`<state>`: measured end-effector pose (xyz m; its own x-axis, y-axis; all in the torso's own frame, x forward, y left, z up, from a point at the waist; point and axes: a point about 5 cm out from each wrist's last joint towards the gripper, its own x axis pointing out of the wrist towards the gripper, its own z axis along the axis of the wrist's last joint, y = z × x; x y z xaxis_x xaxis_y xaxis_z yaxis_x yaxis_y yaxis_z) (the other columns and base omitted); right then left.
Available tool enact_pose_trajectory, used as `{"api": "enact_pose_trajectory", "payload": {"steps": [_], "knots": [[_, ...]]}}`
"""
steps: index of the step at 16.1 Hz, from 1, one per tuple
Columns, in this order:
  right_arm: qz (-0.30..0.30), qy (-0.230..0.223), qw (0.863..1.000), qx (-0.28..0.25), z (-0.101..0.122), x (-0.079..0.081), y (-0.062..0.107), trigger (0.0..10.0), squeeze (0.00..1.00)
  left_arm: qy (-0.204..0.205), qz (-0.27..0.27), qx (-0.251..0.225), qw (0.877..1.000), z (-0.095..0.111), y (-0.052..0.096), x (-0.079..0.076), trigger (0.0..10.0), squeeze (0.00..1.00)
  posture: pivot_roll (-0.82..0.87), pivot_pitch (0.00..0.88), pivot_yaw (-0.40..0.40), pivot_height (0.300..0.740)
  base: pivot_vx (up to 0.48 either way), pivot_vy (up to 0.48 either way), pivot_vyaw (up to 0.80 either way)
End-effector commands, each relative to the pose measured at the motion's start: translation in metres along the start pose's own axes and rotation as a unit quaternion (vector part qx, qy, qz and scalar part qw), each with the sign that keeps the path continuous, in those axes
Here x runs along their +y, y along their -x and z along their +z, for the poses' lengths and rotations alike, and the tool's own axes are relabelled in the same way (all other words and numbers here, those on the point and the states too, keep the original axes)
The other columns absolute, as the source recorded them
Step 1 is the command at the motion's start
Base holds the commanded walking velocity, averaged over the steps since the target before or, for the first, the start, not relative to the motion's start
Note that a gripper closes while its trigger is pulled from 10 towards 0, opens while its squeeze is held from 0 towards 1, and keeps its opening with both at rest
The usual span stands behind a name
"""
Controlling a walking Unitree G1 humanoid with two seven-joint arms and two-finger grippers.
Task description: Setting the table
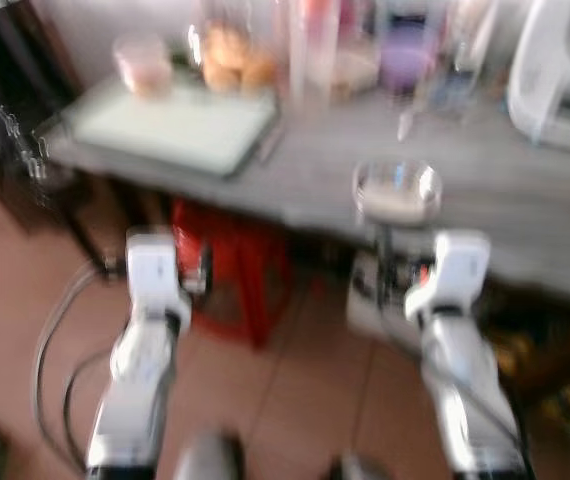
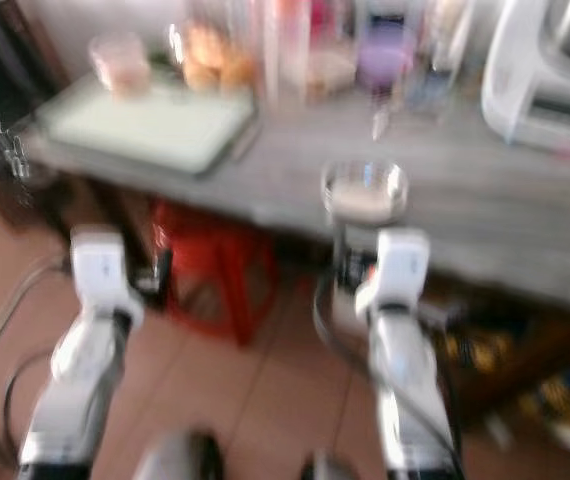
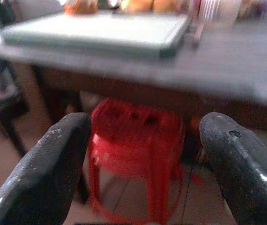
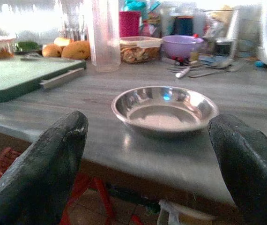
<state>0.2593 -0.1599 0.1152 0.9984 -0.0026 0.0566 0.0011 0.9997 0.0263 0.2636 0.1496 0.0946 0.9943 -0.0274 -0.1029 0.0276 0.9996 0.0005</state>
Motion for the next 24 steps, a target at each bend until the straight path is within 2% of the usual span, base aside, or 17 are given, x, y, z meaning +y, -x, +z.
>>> {"api": "enact_pose_trajectory", "payload": {"steps": [1,2,6,8,9,11,13,14,15,16,17,19,21,24], "knots": [[-0.016,0.009,1.0,0.005,0.0,-0.005,0.0,10.0,0.0,-0.006,-0.002,-0.021,1.0,0.011,-0.005,-0.001,10.0,0.0,-0.01,0.0,0.003,0.74,-0.341,0.0,0.0],[-0.02,0.001,1.0,0.008,-0.001,-0.006,0.0,10.0,0.0,-0.006,-0.002,-0.02,1.0,0.01,-0.004,0.0,10.0,0.0,-0.01,0.0,0.004,0.74,-0.334,0.0,0.0],[-0.031,0.02,0.999,0.028,-0.009,-0.007,0.002,10.0,0.0,-0.006,-0.001,-0.014,1.0,0.006,-0.003,0.001,10.0,0.0,-0.02,0.0,0.013,0.74,-0.338,0.0,0.0],[-0.05,0.049,0.997,0.027,-0.009,-0.011,-0.001,10.0,0.0,0.003,0.0,-0.011,1.0,0.005,-0.002,0.002,10.0,0.0,-0.02,0.0,0.017,0.74,-0.165,0.0,0.0],[-0.053,0.043,0.997,0.024,-0.008,-0.012,-0.002,10.0,0.0,0.003,-0.01,-0.014,1.0,0.005,-0.001,0.001,10.0,0.0,-0.01,0.0,0.017,0.74,0.0,0.0,0.0],[-0.015,0.002,1.0,0.004,-0.003,-0.005,-0.001,10.0,0.0,0.022,-0.039,-0.032,0.998,0.01,-0.001,-0.005,10.0,0.0,-0.02,0.0,0.016,0.74,0.0,0.0,0.0],[-0.036,-0.007,0.999,0.016,-0.006,-0.01,0.002,10.0,0.0,0.014,-0.037,-0.048,0.998,0.013,0.0,-0.004,10.0,0.0,-0.02,0.0,0.015,0.74,0.0,0.0,0.0],[-0.046,0.016,0.999,0.025,-0.009,-0.012,0.002,10.0,0.0,0.023,-0.036,-0.046,0.998,0.013,0.001,-0.003,10.0,0.0,-0.02,0.0,0.016,0.74,0.0,0.0,0.0],[-0.065,0.069,0.995,0.033,-0.014,-0.014,0.003,10.0,0.0,0.035,-0.046,-0.043,0.997,0.011,0.003,-0.004,10.0,0.0,-0.02,0.0,0.014,0.74,0.0,0.0,0.0],[-0.05,0.03,0.998,0.04,-0.018,-0.011,0.005,10.0,0.0,0.047,-0.059,-0.037,0.996,0.011,0.005,-0.006,10.0,0.0,-0.02,0.0,0.013,0.74,0.0,0.0,0.0],[-0.062,0.039,0.997,0.03,-0.019,-0.011,0.007,10.0,0.0,0.066,-0.067,-0.03,0.995,0.009,0.006,-0.008,10.0,0.0,-0.02,0.0,0.021,0.74,0.0,0.0,0.0],[-0.048,0.03,0.998,0.034,-0.021,-0.009,0.007,10.0,0.0,0.051,-0.087,-0.025,0.995,0.004,0.007,-0.011,10.0,0.0,-0.02,0.0,0.025,0.74,0.0,0.0,0.0],[-0.049,0.025,0.998,0.024,-0.016,-0.009,0.004,10.0,0.0,0.054,-0.09,-0.026,0.994,0.004,0.005,-0.012,10.0,0.0,-0.02,0.0,0.024,0.74,0.0,0.0,0.0],[-0.031,-0.001,0.999,0.009,-0.008,-0.003,-0.005,10.0,0.0,0.051,-0.104,-0.042,0.992,0.014,-0.003,-0.018,10.0,0.0,-0.01,0.0,0.013,0.74,0.0,-0.105,0.0]]}}
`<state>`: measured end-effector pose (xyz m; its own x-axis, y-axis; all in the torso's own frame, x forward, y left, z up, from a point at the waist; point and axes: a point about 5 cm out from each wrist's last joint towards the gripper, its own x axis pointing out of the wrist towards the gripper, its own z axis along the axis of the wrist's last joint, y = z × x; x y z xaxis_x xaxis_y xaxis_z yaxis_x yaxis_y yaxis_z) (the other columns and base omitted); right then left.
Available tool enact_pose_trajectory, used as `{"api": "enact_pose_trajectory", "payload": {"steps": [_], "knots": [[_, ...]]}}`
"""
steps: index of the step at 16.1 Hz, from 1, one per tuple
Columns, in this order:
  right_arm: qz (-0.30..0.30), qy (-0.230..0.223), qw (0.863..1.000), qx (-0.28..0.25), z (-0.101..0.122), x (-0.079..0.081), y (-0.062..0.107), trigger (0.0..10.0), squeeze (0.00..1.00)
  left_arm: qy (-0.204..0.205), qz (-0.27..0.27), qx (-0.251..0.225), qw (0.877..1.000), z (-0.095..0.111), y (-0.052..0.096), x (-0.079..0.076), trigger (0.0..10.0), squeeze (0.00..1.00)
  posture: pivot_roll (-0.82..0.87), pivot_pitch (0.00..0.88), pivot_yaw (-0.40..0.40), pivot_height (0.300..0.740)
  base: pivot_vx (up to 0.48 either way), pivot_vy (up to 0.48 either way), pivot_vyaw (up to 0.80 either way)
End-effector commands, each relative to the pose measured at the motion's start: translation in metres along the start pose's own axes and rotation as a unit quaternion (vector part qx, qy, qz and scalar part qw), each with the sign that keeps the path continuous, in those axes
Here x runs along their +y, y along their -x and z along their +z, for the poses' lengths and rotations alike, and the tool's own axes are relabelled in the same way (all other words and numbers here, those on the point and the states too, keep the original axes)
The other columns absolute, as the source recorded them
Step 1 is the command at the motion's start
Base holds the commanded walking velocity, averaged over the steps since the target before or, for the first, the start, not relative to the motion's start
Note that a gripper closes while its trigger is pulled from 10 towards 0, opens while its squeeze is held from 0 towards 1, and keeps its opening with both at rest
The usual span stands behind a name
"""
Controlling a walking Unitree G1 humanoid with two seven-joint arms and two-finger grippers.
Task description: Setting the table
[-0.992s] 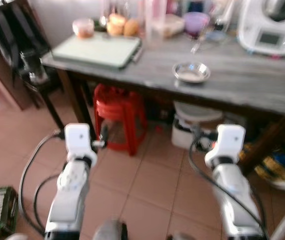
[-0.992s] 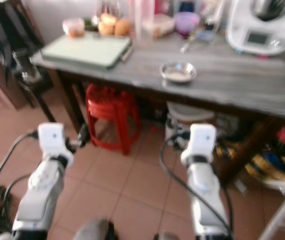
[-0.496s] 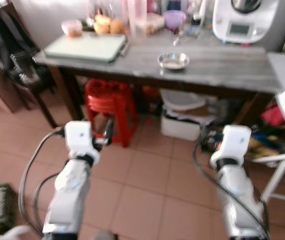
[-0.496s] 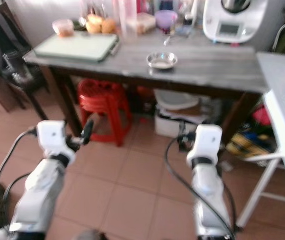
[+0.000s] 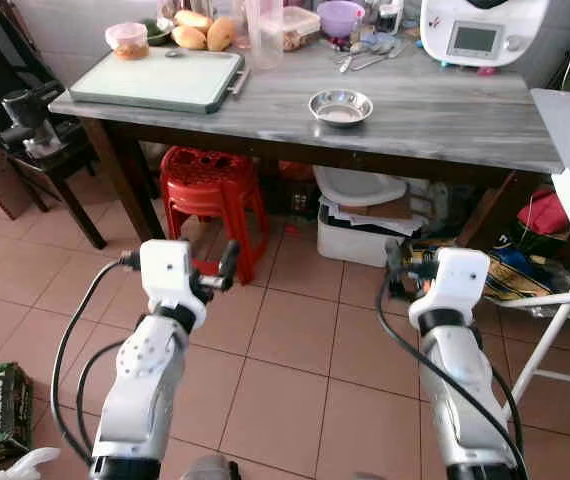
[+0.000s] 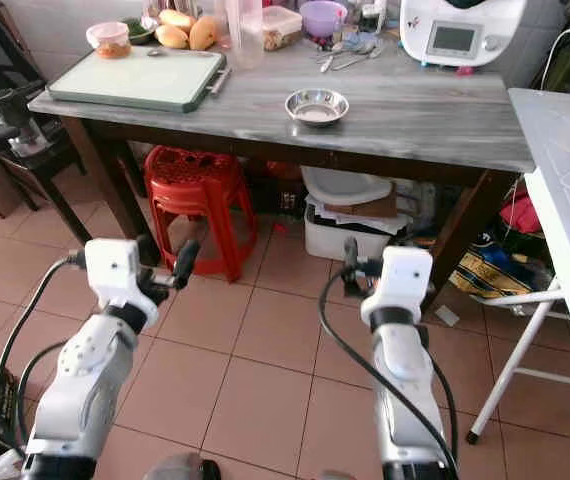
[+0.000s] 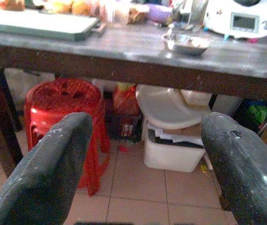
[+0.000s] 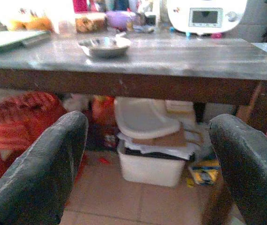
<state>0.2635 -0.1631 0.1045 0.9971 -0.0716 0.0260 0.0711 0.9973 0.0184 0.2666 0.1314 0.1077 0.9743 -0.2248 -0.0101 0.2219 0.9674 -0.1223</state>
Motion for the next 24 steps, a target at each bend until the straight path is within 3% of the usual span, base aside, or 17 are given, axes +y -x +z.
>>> {"api": "enact_pose_trajectory", "payload": {"steps": [1,24], "knots": [[0.006,-0.007,1.0,-0.007,0.0041,0.0011,-0.0045,10.0,0.0,-0.006,-0.003,-0.003,1.0,0.0023,-0.0018,-0.0006,10.0,0.0,-0.01,0.0,0.011,0.74,0.0,-0.319,0.0],[-0.007,-0.004,1.0,-0.006,0.0011,-0.0031,-0.0071,10.0,0.0,-0.018,-0.02,-0.002,1.0,0.0016,-0.0047,-0.0043,10.0,0.0,-0.02,0.0,0.026,0.74,0.0,-0.469,-0.05]]}}
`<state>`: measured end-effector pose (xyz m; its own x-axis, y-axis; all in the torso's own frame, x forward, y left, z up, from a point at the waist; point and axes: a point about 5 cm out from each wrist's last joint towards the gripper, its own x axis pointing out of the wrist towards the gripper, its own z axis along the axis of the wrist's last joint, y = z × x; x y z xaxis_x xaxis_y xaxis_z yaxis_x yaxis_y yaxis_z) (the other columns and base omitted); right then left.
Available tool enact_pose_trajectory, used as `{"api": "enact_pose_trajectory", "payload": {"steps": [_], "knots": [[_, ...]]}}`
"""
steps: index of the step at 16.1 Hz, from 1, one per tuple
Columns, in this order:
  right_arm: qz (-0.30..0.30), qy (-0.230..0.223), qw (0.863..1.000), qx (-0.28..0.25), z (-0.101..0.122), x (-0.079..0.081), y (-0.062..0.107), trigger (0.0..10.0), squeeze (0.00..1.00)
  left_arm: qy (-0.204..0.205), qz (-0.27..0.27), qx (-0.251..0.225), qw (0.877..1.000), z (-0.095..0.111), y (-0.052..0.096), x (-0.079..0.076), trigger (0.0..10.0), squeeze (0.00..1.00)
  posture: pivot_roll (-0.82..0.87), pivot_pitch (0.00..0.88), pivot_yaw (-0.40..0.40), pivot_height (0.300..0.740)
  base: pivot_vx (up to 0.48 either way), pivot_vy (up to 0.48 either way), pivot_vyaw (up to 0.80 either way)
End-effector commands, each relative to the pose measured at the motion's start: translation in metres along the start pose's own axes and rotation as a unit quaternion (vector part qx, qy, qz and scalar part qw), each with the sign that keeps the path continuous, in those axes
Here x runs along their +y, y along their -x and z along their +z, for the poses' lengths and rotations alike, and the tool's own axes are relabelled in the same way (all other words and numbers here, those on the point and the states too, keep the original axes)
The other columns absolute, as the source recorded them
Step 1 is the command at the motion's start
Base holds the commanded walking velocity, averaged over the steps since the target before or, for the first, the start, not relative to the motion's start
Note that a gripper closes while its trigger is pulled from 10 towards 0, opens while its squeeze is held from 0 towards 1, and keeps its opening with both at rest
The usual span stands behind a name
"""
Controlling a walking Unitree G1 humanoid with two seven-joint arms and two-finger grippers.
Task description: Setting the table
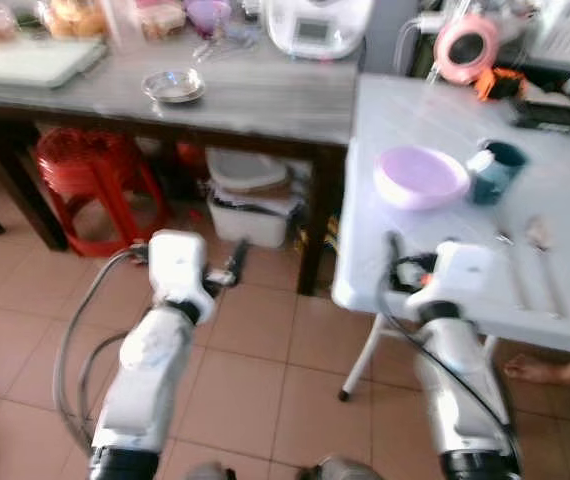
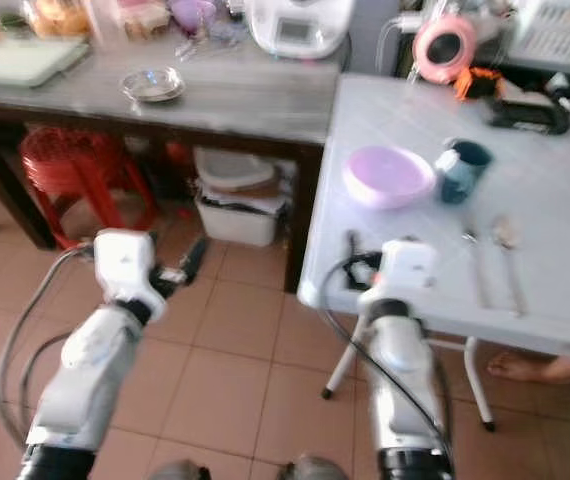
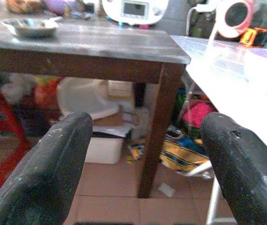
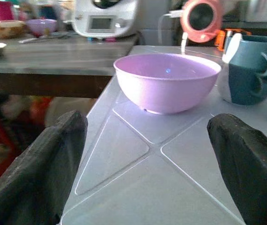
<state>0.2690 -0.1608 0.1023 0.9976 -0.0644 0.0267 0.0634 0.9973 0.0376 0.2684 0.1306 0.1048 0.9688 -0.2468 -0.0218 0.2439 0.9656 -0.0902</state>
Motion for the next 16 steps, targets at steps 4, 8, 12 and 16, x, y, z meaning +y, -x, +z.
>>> {"api": "enact_pose_trajectory", "payload": {"steps": [4,8,12,16], "knots": [[-0.009,0.006,1.0,-0.008,0.004,-0.005,-0.003,10.0,0.0,-0.001,-0.007,-0.022,1.0,0.008,-0.004,-0.005,10.0,0.0,-0.01,0.0,0.024,0.74,0.0,-0.188,0.0],[0.0,0.016,1.0,-0.016,0.006,-0.004,-0.005,10.0,0.0,0.007,-0.028,-0.036,0.999,0.011,-0.004,-0.007,10.0,0.0,-0.01,0.0,0.024,0.74,0.069,0.0,0.0],[0.028,0.046,0.997,-0.046,0.016,0.003,-0.006,10.0,0.0,0.009,-0.036,-0.036,0.999,0.011,-0.005,-0.01,10.0,0.0,-0.02,0.0,0.024,0.74,0.337,0.0,0.0],[0.036,0.06,0.996,-0.053,0.017,0.008,-0.005,10.0,0.0,0.012,-0.041,-0.038,0.998,0.011,-0.004,-0.012,10.0,0.0,-0.02,0.0,0.02,0.74,0.338,0.0,0.0]]}}
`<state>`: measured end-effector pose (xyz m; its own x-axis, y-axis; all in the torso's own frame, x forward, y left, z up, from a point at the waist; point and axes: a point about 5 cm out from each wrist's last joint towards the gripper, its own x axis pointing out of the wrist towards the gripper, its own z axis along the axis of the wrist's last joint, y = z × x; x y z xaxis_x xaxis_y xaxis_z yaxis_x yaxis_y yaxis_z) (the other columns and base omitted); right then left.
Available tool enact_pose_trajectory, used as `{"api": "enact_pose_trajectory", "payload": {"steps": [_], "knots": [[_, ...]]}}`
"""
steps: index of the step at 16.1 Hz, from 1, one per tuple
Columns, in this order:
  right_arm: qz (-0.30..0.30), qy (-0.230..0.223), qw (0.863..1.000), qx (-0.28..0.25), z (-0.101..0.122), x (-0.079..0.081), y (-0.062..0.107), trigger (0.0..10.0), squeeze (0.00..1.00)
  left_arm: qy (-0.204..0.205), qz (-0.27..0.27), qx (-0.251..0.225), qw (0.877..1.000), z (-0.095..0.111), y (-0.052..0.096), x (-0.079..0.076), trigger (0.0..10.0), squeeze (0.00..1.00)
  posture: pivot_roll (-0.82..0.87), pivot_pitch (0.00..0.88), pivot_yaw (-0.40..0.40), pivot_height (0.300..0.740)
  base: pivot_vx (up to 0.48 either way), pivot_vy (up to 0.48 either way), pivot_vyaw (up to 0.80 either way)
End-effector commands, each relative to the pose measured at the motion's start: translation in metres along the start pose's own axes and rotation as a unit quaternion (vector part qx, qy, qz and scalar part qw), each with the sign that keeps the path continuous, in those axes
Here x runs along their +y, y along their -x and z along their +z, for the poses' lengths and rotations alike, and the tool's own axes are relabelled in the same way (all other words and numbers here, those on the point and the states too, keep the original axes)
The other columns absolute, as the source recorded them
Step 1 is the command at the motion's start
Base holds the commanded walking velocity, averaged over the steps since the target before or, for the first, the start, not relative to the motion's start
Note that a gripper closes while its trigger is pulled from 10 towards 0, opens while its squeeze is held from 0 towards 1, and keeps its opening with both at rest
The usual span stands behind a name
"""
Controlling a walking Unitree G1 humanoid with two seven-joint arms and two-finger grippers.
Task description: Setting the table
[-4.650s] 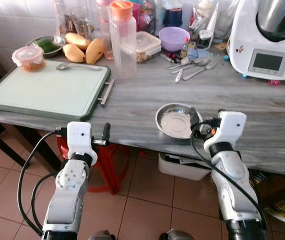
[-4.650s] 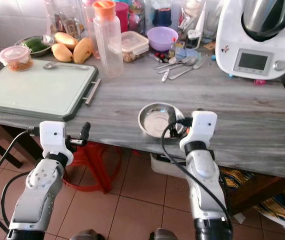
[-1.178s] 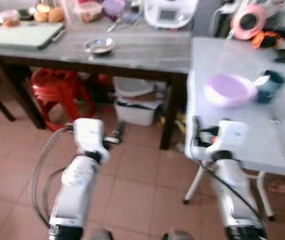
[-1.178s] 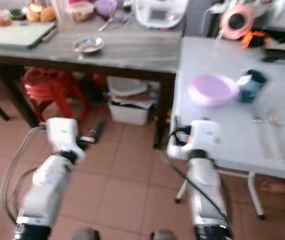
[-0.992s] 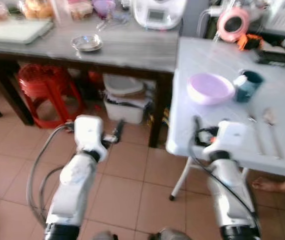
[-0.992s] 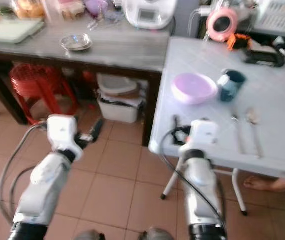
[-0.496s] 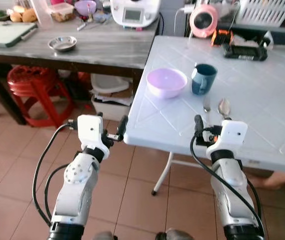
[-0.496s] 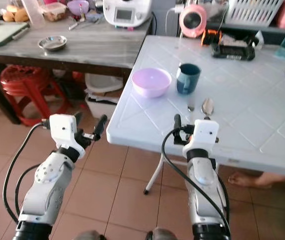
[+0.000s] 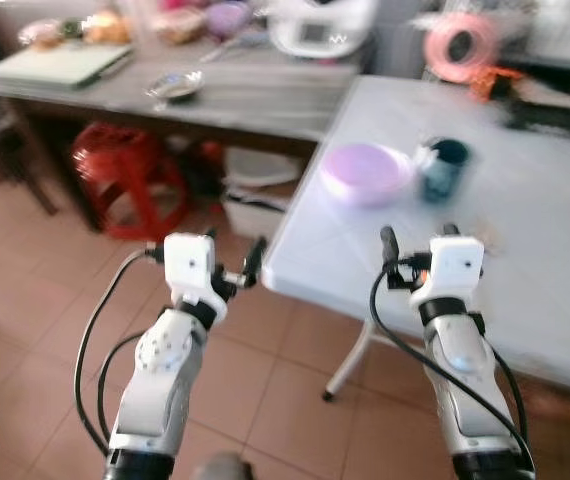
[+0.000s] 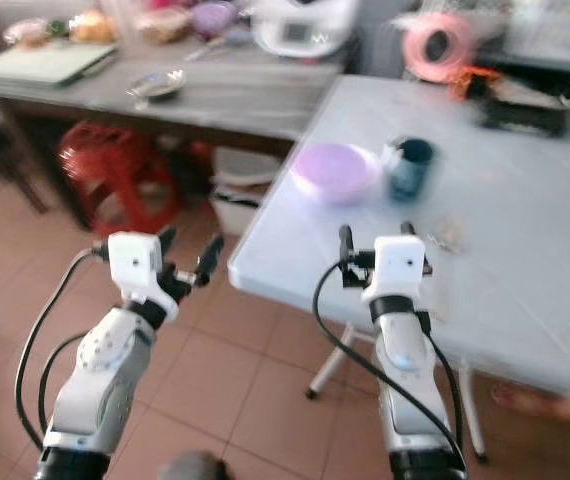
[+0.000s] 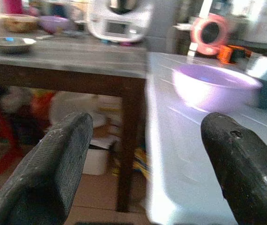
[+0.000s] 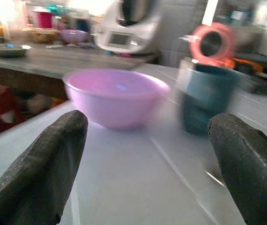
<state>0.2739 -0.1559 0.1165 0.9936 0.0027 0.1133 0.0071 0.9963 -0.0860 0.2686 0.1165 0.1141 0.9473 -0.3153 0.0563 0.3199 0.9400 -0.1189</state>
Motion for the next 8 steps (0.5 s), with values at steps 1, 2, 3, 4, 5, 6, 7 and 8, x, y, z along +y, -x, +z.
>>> {"api": "enact_pose_trajectory", "payload": {"steps": [1,2,3,4,5,6,7,8], "knots": [[0.003,0.001,1.0,-0.008,0.0032,0.002,-0.0002,10.0,0.0,-0.003,-0.001,-0.003,1.0,0.0026,-0.0007,0.002,10.0,0.0,-0.02,0.0,0.02,0.74,0.341,0.0,0.0],[0.003,0.002,1.0,-0.008,0.0031,0.0017,0.0001,10.0,0.0,-0.002,-0.002,-0.002,1.0,0.0023,-0.0003,0.0017,10.0,0.0,-0.02,0.0,0.02,0.74,0.337,0.0,0.0],[0.004,0.004,1.0,-0.009,0.003,0.0019,0.0003,10.0,0.0,-0.002,-0.002,-0.002,1.0,0.0022,0.0,0.0016,10.0,0.0,-0.02,0.0,0.02,0.74,0.337,0.0,0.0],[0.009,0.008,1.0,-0.011,0.0033,0.0027,0.0004,10.0,0.0,-0.002,-0.001,-0.002,1.0,0.0021,0.0001,0.0017,10.0,0.0,-0.02,0.0,0.021,0.74,0.304,0.0,0.0],[0.017,0.013,1.0,-0.015,0.0042,0.0046,0.0006,10.0,0.0,0.0,0.002,-0.004,1.0,0.0024,-0.0002,0.0018,10.0,0.0,-0.02,0.0,0.02,0.74,0.0,0.0,0.0],[0.023,0.017,0.999,-0.019,0.0051,0.0066,0.0007,10.0,0.0,0.001,-0.002,-0.006,1.0,0.0032,-0.0005,0.0011,10.0,0.0,-0.02,0.0,0.019,0.74,0.0,0.0,0.0],[0.032,0.026,0.999,-0.024,0.0066,0.0095,0.0006,10.0,0.0,0.0,-0.002,-0.006,1.0,0.0039,-0.0007,0.0016,10.0,0.0,-0.01,0.0,0.018,0.74,0.0,0.0,0.0],[0.044,0.04,0.998,-0.031,0.0077,0.0117,0.0011,10.0,0.0,-0.001,-0.001,-0.006,1.0,0.0039,-0.0002,0.0021,10.0,0.0,-0.01,0.0,0.017,0.74,0.0,0.0,0.0]]}}
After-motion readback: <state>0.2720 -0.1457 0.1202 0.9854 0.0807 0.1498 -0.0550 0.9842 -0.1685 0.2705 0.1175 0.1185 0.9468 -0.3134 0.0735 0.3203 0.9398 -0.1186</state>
